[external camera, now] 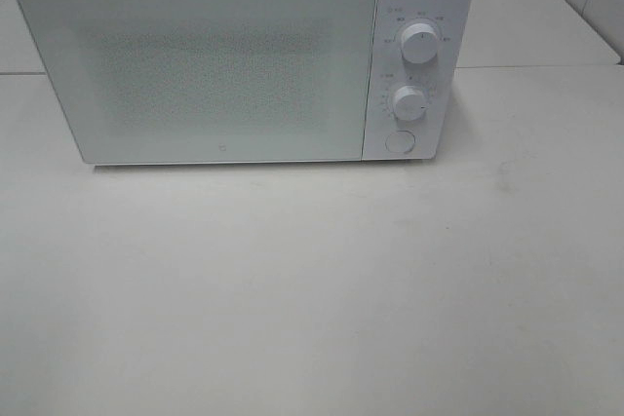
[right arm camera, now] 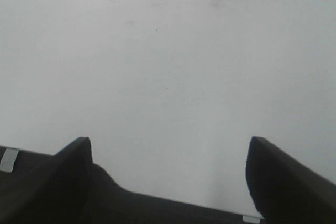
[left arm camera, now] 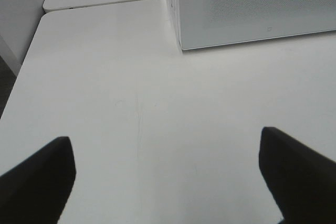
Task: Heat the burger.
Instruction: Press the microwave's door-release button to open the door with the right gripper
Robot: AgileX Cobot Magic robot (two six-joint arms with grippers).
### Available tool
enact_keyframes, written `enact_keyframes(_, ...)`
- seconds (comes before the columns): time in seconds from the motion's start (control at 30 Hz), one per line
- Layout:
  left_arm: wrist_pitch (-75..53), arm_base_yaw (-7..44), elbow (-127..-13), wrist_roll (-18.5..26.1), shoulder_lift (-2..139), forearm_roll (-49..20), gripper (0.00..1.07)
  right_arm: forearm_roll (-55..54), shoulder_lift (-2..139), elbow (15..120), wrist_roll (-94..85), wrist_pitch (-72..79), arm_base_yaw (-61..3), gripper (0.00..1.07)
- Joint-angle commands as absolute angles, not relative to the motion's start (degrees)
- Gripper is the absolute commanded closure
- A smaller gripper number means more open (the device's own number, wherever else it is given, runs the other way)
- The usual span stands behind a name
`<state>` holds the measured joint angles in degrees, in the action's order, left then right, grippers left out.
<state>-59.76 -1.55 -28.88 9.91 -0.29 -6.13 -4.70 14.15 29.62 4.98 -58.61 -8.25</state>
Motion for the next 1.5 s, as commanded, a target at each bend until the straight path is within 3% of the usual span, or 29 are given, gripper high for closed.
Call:
enact_keyframes(0.03, -59.82, -1.66, -28.93, 10.03, -1.72, -6.07, 0.20, -4.47, 10.60, 29.39, 4.24, -59.07, -6.88, 0.31)
enact_keyframes(0.37, -59.82, -1.66, -28.93, 10.03, -1.72, -6.07, 0.20, -4.47, -1.78, 28.99, 2.75, -59.42, -6.19, 0.31)
enact_keyframes(1.17, -59.82, -1.66, -28.93, 10.03, -1.38, -5.90, 0.20, -5.73, -1.55, 29.45, 3.15, -58.73, -6.19, 0.32)
enact_keyframes(1.5, -59.82, -1.66, -28.93, 10.03, -1.38, -5.90, 0.20, -7.91, 7.39, 30.77, 2.92, -50.31, -6.19, 0.32)
